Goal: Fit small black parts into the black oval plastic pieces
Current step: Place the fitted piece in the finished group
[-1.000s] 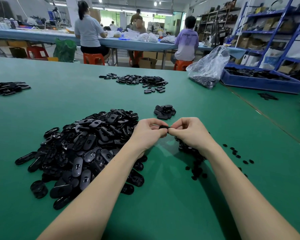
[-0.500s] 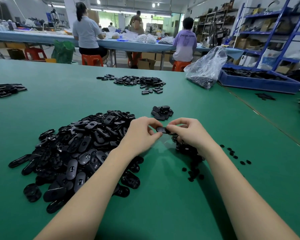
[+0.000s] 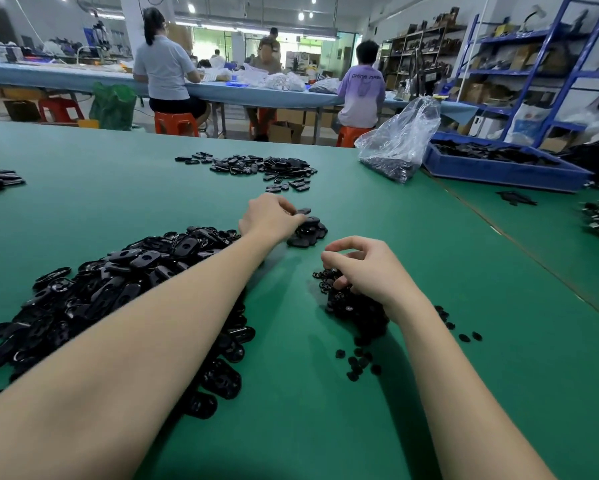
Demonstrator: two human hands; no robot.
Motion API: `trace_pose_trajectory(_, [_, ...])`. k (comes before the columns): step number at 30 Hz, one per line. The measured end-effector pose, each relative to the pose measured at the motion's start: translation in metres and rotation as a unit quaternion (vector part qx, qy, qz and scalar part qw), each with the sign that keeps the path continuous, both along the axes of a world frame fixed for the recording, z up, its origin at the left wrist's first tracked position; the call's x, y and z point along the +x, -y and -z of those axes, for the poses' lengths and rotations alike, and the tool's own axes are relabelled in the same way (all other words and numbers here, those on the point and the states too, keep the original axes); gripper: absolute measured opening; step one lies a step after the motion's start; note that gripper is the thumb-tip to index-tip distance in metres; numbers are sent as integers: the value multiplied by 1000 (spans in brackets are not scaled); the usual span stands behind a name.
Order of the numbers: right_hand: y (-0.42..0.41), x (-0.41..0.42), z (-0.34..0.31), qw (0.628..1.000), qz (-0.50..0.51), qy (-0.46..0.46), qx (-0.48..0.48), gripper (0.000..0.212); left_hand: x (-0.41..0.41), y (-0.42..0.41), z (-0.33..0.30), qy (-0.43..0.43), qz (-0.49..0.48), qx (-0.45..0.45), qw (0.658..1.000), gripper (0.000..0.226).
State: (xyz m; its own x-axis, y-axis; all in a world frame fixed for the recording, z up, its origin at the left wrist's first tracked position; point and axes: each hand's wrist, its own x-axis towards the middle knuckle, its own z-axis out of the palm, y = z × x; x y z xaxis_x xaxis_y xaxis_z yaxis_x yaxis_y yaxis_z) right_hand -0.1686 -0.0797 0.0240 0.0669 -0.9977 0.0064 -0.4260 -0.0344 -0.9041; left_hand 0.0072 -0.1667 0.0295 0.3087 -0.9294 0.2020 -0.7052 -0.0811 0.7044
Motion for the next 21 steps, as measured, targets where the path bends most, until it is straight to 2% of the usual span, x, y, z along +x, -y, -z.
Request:
trace_pose_trajectory(7, [0, 2, 1, 1000, -19, -17, -2, 10, -17, 37, 1, 118, 13, 35, 992, 30])
trace_pose_trajectory(11, [-1, 2, 0, 999, -26, -29, -14, 12, -18, 41, 10, 122, 10, 35, 992, 35])
trace_pose_trajectory(15, [-2, 1, -2, 999, -29, -41, -15, 12, -14, 26, 4, 90, 20, 20, 995, 45])
trace_pose_trajectory(19, [-3, 1, -2, 998, -25, -61, -15, 10, -3, -19, 1, 40, 53, -2, 998, 29])
trace_pose_trajectory(21, [-3, 2, -2, 997, -21, -70, -22, 9, 0, -48, 7, 76, 93, 3, 993, 19])
